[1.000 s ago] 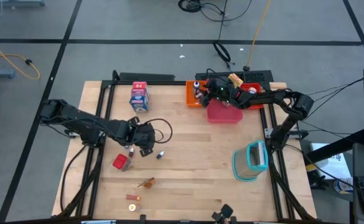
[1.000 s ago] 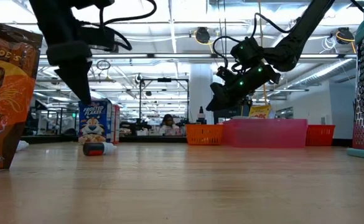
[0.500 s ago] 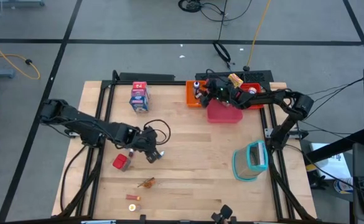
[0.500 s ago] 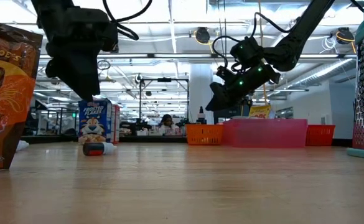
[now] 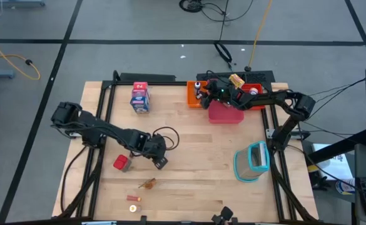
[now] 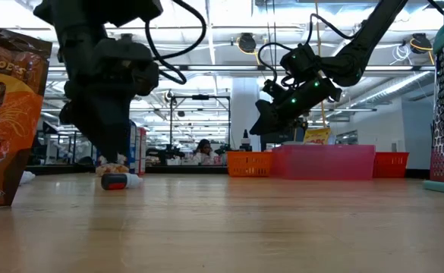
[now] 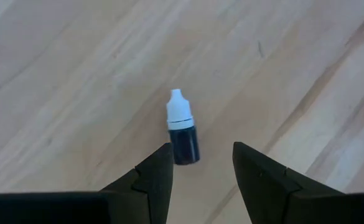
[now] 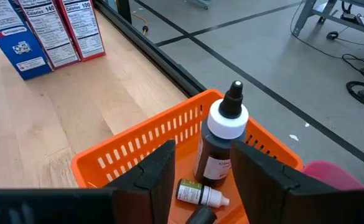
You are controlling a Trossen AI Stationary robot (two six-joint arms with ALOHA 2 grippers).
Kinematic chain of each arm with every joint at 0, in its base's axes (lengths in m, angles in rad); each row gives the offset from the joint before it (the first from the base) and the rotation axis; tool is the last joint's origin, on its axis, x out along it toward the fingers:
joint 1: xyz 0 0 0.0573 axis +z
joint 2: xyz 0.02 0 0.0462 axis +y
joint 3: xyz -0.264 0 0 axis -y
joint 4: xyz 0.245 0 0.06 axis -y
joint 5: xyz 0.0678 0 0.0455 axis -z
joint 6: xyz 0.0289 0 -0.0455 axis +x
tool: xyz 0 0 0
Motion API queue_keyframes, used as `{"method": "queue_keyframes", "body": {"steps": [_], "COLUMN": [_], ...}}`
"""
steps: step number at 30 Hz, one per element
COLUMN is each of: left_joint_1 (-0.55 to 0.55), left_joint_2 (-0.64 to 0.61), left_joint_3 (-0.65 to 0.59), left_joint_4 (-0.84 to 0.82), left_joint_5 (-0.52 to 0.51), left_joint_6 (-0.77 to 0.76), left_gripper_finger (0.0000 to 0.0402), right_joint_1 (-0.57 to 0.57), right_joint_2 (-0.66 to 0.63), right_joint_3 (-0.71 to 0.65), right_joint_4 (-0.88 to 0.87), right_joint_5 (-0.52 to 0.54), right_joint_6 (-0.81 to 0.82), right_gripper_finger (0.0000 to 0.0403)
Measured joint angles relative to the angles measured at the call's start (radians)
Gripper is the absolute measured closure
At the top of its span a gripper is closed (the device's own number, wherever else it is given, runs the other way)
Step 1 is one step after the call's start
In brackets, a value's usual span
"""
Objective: Pick & Place Kitchen Items
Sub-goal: Put the small red food coloring bottle into the orange bin
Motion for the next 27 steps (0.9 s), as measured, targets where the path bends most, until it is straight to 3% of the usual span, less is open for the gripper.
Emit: {"method": "queue_keyframes", "body": {"steps": [17, 20, 25, 27], "left_joint_1": [0.007, 0.011, 0.013, 0.013], "left_joint_2": [0.166, 0.170, 0.165, 0.167], "left_joint_3": [0.031, 0.045, 0.068, 0.086], "left_joint_4": [-0.002, -0.031, -0.052, -0.057], "left_joint_5": [0.003, 0.002, -0.011, -0.017], "left_joint_6": [0.090, 0.107, 0.173, 0.206], "left_gripper_finger": [0.0238, 0.0270, 0.0363, 0.0375], "right_joint_1": [0.000, 0.000, 0.000, 0.000], "right_joint_2": [0.000, 0.000, 0.000, 0.000], "right_joint_3": [0.000, 0.000, 0.000, 0.000], "right_joint_4": [0.000, 0.000, -0.007, -0.008], "right_joint_5": [-0.002, -0.002, -0.002, -0.002], "right_joint_6": [0.000, 0.000, 0.001, 0.001], "right_gripper_finger": [0.0257, 0.0257, 0.0259, 0.0259]}}
